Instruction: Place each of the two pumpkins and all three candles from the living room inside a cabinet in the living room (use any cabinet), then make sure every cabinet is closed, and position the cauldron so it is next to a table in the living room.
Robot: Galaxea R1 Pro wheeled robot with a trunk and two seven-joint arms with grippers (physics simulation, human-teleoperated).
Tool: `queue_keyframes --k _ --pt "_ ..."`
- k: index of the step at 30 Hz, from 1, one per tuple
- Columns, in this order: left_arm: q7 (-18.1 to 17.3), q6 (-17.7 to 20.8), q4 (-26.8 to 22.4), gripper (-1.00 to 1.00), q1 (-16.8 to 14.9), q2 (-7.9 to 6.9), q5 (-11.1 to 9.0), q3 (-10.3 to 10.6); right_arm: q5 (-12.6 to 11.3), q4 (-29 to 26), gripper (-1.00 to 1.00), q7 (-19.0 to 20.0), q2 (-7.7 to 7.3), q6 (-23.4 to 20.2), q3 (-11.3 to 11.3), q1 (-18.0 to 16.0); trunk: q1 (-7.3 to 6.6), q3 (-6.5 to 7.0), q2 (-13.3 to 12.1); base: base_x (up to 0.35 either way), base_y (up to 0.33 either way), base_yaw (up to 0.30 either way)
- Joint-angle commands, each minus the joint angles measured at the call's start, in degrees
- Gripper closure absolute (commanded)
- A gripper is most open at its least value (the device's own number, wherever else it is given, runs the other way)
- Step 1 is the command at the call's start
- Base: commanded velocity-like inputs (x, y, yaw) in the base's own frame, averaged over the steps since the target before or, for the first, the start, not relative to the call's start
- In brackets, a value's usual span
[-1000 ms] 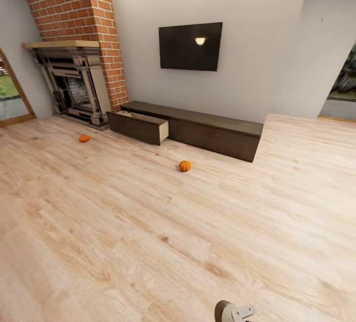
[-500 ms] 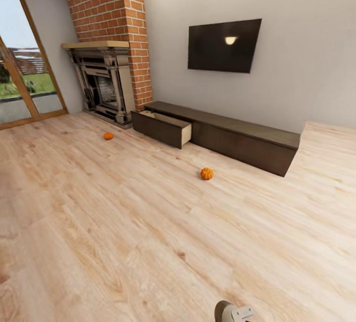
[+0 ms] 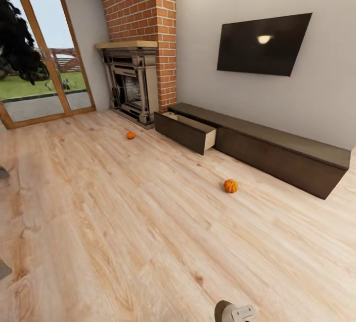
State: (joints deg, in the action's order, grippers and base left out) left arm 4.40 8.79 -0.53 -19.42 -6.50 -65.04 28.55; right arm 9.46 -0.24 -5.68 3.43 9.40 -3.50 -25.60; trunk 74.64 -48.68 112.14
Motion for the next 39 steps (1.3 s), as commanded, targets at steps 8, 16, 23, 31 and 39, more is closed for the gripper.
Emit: queue_keyframes --k 8,16,23,31,39 --pt "0.0 0.0 0.0 -1.0 0.0 0.0 0.0 0.01 -0.05 -0.02 1.0 -0.03 0.0 0.0 -0.01 0.0 0.0 0.0 0.0 0.335 0.0 0.295" --pt "0.0 0.0 0.0 -1.0 0.01 0.0 0.0 0.01 -0.05 -0.02 1.0 -0.02 0.0 0.0 -0.01 -0.01 0.0 0.0 0.0 0.335 0.0 0.287" --pt "0.0 0.0 0.0 -1.0 0.01 0.0 0.0 0.01 -0.11 -0.02 1.0 -0.02 0.0 -0.04 -0.01 0.0 0.0 0.0 0.0 0.336 0.0 0.17" --pt "0.0 0.0 0.0 -1.0 0.0 0.0 0.0 0.01 -0.11 -0.02 1.0 0.01 0.0 -0.04 -0.01 -0.03 0.0 0.0 0.0 0.336 0.0 0.014" --pt "0.0 0.0 0.0 -1.0 0.01 0.0 0.0 0.01 -0.13 -0.02 1.0 0.04 0.0 -0.09 -0.01 -0.01 0.0 0.0 0.0 0.336 0.0 0.0"
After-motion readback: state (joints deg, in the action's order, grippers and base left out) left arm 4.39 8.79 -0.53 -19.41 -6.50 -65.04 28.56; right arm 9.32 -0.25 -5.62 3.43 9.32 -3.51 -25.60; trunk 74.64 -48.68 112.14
